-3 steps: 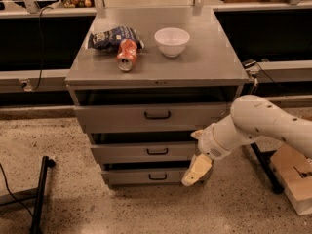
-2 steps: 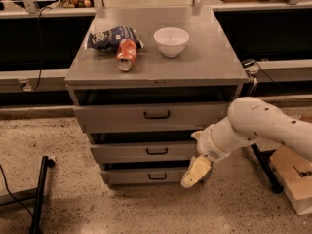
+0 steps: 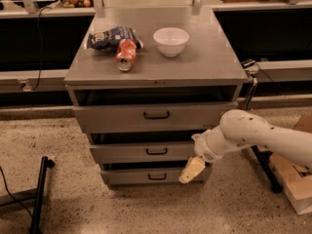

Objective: Open middle drawer

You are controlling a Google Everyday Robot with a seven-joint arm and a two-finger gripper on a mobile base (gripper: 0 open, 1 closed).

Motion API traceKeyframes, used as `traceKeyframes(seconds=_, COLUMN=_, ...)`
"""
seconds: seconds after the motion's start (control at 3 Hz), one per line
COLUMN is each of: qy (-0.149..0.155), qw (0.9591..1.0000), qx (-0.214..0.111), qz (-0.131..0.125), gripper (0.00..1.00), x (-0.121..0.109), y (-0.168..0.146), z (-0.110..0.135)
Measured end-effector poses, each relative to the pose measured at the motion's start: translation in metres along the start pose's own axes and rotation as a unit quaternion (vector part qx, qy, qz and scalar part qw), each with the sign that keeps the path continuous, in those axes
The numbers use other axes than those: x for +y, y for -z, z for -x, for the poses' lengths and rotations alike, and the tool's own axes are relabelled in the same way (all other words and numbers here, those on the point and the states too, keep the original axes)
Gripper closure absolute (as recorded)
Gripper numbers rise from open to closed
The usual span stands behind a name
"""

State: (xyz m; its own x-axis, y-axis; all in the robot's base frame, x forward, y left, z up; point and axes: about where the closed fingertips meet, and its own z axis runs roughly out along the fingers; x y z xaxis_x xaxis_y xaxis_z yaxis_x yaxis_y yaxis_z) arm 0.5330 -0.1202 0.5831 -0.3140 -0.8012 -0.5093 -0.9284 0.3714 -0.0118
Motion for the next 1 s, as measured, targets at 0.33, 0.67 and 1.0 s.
traceKeyframes(seconds=0.33, qy=0.024, qw=0.9993, qx=-0.03, qz=-0.002, gripper=0.0, x=-0.013, y=-0.024, z=-0.016)
traceKeyframes(seconds=0.67, qy=0.033, qw=0.999, qx=-0.029, qz=0.002, gripper=0.0, x=-0.011, y=-0.027, z=-0.017)
traceKeyframes(seconds=1.0, qy=0.035, qw=0.9989, qx=-0.032, qz=-0.003, gripper=0.0, x=-0.018, y=-0.041, z=-0.017)
